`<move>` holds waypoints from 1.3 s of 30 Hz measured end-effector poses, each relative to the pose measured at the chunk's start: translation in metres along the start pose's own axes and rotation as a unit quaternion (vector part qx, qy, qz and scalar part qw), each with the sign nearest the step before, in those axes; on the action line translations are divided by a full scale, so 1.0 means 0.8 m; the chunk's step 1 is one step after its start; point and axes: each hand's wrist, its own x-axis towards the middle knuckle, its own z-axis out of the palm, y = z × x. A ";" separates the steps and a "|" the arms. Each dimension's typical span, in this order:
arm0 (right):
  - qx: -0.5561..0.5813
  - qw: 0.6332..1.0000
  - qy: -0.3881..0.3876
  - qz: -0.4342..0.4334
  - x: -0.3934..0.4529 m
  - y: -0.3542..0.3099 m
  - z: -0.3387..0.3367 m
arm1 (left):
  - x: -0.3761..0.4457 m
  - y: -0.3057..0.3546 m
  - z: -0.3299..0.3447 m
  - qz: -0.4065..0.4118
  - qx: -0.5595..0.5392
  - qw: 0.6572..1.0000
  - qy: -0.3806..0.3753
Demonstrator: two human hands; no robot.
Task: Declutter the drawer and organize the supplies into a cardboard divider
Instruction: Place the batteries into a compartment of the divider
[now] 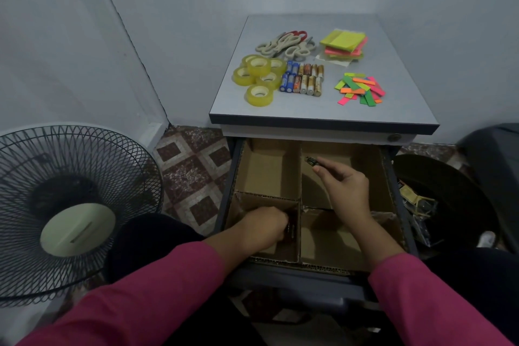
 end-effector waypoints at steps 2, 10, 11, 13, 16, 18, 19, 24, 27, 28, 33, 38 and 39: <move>-0.002 1.000 -0.001 0.004 -0.001 0.000 0.000 | 0.000 0.001 -0.002 -0.005 -0.007 1.000 0.004; -0.033 0.999 -0.018 0.012 -0.002 -0.005 -0.002 | -0.003 -0.005 -0.001 -0.007 -0.046 0.999 0.008; -0.035 0.999 -0.026 0.012 -0.002 -0.005 -0.003 | -0.003 -0.007 -0.001 -0.011 -0.054 0.998 0.000; -0.044 0.998 -0.041 0.004 -0.001 -0.006 -0.003 | -0.006 -0.015 -0.003 -0.017 -0.084 0.996 -0.010; -0.055 0.997 -0.050 -0.031 -0.002 -0.016 -0.005 | -0.017 -0.027 -0.008 -0.001 -0.263 0.964 0.031; -0.056 0.996 -0.064 -0.042 -0.007 -0.026 -0.007 | -0.028 -0.026 -0.017 0.019 -0.352 0.926 0.133; -0.051 0.994 -0.082 -0.040 -0.011 -0.031 -0.008 | -0.029 -0.027 -0.022 0.035 -0.367 0.905 0.214; -0.175 0.937 -0.300 0.016 -0.028 -0.064 -0.001 | -0.019 -0.050 -0.034 0.015 -0.381 0.817 0.432; -0.383 0.830 -0.404 -0.036 -0.036 -0.075 0.019 | -0.012 -0.056 -0.036 -0.046 -0.445 0.801 0.398; -0.443 0.794 -0.409 -0.069 -0.040 -0.076 0.028 | -0.010 -0.057 -0.035 -0.058 -0.459 0.795 0.392; -0.646 0.646 -0.371 -0.164 -0.066 -0.078 0.064 | -0.011 -0.058 -0.031 -0.050 -0.450 0.799 0.396; -0.699 0.561 -0.403 -0.185 -0.082 -0.063 0.085 | -0.011 -0.059 -0.029 -0.045 -0.449 0.800 0.395; -0.702 0.546 -0.414 -0.194 -0.084 -0.058 0.088 | -0.010 -0.059 -0.029 -0.046 -0.450 0.800 0.394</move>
